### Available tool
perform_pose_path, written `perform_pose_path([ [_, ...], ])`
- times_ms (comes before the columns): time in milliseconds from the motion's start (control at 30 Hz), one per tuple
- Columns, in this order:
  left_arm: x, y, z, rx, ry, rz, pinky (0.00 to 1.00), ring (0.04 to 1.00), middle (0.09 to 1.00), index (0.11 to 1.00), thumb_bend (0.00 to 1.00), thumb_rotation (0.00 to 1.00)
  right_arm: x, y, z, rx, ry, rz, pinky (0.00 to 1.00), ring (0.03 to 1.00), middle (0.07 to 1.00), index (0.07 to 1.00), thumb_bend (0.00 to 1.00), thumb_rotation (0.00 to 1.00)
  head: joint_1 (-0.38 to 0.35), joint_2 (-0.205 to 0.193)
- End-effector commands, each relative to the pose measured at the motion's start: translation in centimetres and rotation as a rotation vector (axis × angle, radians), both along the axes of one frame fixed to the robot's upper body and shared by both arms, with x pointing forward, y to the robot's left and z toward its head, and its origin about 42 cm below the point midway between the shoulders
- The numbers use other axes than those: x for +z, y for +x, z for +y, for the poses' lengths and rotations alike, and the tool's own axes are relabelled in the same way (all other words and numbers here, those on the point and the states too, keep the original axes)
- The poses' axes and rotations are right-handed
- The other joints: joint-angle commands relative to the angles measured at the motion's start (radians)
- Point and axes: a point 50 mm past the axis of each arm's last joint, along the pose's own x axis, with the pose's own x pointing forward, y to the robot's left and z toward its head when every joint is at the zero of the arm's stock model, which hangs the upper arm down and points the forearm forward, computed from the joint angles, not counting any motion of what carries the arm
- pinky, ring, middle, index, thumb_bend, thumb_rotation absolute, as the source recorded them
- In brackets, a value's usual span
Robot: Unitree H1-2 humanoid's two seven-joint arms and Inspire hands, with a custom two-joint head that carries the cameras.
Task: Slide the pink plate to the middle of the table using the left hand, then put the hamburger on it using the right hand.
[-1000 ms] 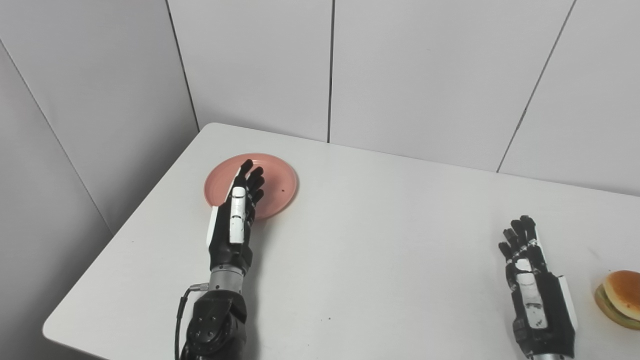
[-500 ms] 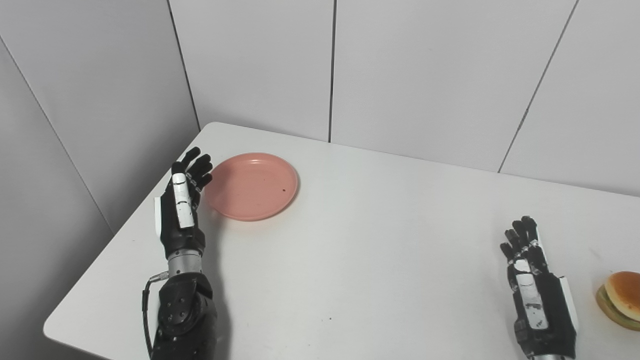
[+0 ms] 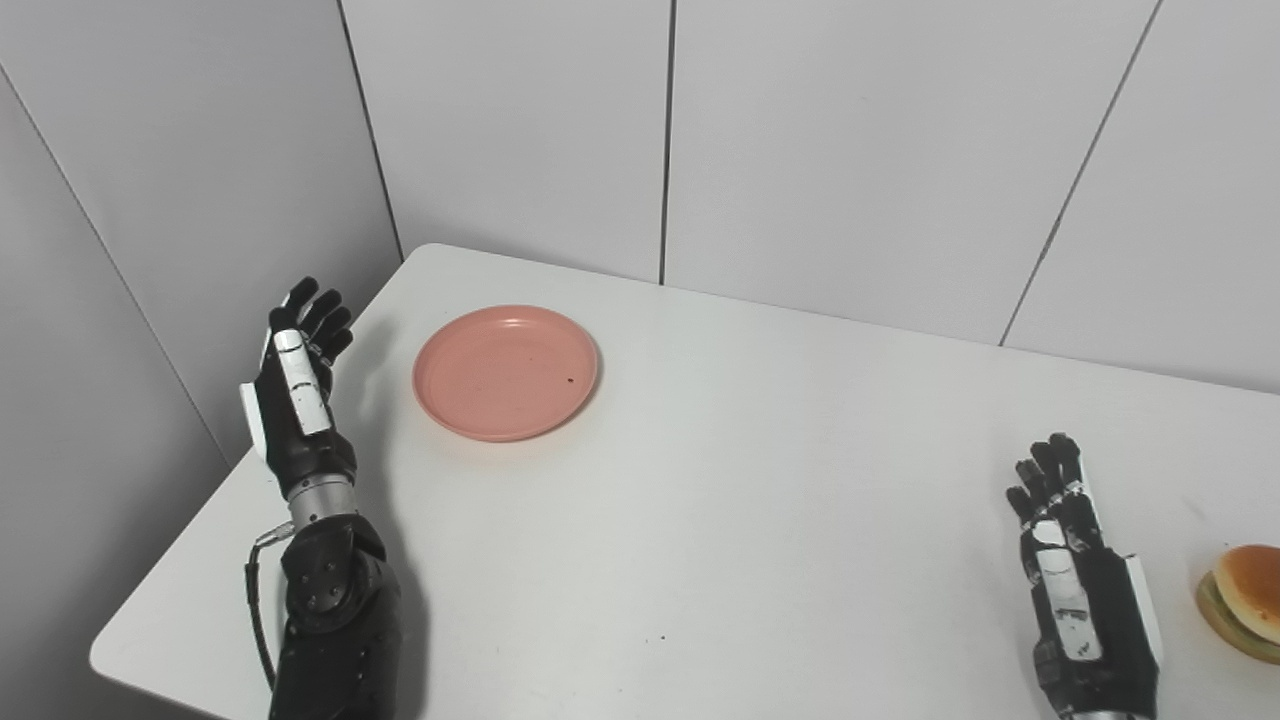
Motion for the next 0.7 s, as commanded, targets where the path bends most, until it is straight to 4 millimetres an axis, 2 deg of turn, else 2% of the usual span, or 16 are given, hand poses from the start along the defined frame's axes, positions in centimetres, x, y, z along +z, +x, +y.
perform_pose_path([
  [0, 2.6, 1.2, 0.8, 0.019, 0.031, -0.088, 0.77, 0.768, 0.763, 0.762, 0.70, 1.00, -3.4, -1.9, -1.3, -0.035, -0.008, 0.104, 1.00, 1.000, 1.000, 1.000, 0.49, 0.75, -0.001, 0.002],
  [300, 1.4, 5.4, 2.5, 0.016, 0.037, 0.061, 0.79, 0.758, 0.749, 0.748, 0.67, 1.00, -3.3, -2.0, -1.4, -0.027, -0.027, 0.101, 1.00, 1.000, 1.000, 1.000, 0.49, 0.76, -0.002, 0.001],
  [433, 1.1, 6.8, 2.5, -0.012, 0.059, 0.100, 0.83, 0.781, 0.774, 0.762, 0.65, 1.00, -3.3, -2.1, -1.4, -0.035, -0.022, 0.104, 0.99, 0.991, 1.000, 1.000, 0.49, 0.75, -0.001, 0.002],
  [600, 1.3, 8.3, 1.9, -0.056, 0.043, 0.142, 0.81, 0.771, 0.758, 0.755, 0.61, 1.00, -3.2, -2.1, -1.2, -0.036, -0.014, 0.105, 1.00, 1.000, 1.000, 1.000, 0.49, 0.74, -0.005, 0.003],
  [667, 1.2, 8.7, 1.8, -0.065, 0.051, 0.162, 0.82, 0.785, 0.772, 0.762, 0.68, 1.00, -3.1, -2.2, -1.2, -0.039, -0.016, 0.104, 1.00, 0.998, 1.000, 1.000, 0.50, 0.75, -0.008, 0.004],
])
